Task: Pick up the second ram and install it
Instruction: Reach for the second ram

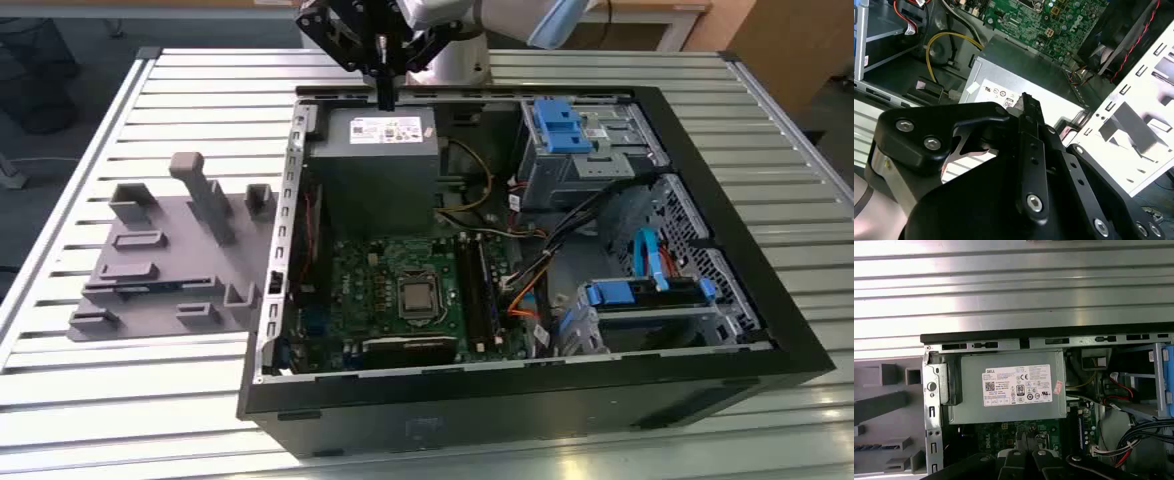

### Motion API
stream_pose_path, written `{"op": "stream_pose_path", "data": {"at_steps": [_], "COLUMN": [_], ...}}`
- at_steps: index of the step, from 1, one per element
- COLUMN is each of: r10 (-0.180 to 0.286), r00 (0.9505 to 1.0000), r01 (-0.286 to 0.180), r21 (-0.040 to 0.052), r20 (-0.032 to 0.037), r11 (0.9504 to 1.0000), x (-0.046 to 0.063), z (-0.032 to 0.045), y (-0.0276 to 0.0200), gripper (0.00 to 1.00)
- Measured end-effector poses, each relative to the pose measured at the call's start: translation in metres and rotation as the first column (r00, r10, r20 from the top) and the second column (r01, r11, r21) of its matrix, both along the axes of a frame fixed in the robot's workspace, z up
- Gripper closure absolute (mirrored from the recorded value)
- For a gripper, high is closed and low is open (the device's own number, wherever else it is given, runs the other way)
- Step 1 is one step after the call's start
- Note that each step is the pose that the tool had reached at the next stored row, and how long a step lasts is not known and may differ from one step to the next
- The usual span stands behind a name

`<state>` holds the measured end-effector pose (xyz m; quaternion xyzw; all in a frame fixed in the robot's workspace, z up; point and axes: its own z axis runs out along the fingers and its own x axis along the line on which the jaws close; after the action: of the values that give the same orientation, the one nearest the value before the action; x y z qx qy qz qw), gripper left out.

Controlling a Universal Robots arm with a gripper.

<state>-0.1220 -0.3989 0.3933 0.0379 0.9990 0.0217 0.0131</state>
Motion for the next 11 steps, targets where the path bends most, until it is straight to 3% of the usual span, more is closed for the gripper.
{"op": "stream_pose_path", "data": {"at_steps": [11], "r10": [0.000], "r00": [1.0000], "r01": [0.000], "r21": [0.0000], "r20": [0.0000], "r11": [1.0000], "x": [-0.0029], "z": [0.0000], "y": [0.0000], "gripper": [0.89]}}
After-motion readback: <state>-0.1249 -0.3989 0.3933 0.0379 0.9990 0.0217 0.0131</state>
